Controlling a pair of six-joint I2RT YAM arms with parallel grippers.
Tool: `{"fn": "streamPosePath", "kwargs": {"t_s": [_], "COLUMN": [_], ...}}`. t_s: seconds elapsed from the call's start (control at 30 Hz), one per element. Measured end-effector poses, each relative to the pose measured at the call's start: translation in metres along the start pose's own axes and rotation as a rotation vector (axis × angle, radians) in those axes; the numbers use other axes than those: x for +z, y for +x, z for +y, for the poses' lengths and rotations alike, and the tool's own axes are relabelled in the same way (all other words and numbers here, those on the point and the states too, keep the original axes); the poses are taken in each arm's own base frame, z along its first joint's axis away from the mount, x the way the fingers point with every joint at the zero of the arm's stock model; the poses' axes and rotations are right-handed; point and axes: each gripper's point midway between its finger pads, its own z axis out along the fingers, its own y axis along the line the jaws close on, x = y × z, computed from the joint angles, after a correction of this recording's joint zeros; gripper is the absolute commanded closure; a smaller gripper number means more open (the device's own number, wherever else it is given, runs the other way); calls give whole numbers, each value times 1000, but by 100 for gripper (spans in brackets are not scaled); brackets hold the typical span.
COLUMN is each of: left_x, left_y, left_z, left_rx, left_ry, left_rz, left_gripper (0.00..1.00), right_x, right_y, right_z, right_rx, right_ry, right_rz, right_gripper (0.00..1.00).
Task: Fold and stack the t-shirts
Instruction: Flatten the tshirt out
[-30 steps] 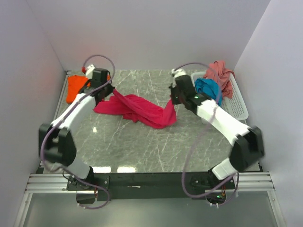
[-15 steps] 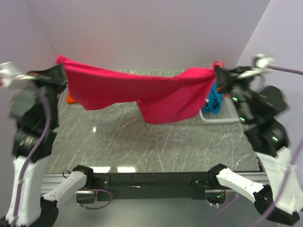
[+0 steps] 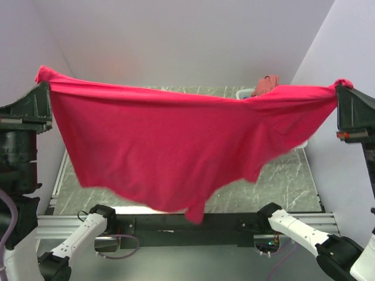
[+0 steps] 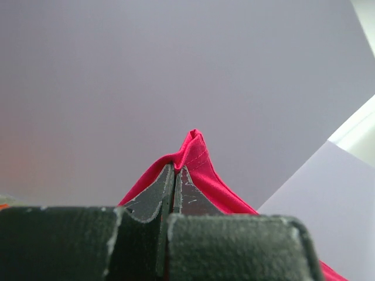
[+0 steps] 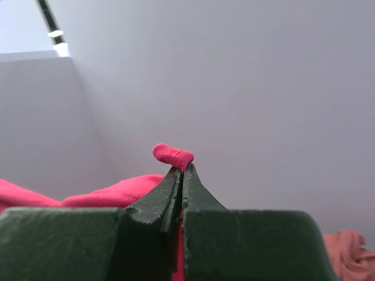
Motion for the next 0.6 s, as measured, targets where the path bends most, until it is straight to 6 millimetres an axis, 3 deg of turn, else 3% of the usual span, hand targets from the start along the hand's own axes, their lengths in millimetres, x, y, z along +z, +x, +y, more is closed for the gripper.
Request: {"fn": "streamPosePath", "kwargs": {"t_s": [0.13,0.27,0.33,0.47,0.5,0.6], "left_x": [21,56,75,98,100,93], "left_y": [22,78,121,226,262,339], "left_z": [11,57,97,196,232,324], "left_rx": [24,83,135,254,285,344], "left_ry": [-47,-202,-327,-573,-640,-811], "left_rz": [43,118,174,339,405,572], "left_gripper": [99,99,99,99,99,99], "right_x": [26,66,90,125,129,126], "right_y": [27,104,161,282,325,441], "right_z": [-17,-45,-66,-123,-137,-163], "right_rx": [-62,-161,-213,-253,-259,-250], "right_ry": [98,240,309,392,401,381], "right_rz": [53,186,288,492,571,806], "right_gripper": [100,100,100,100,100,100]}}
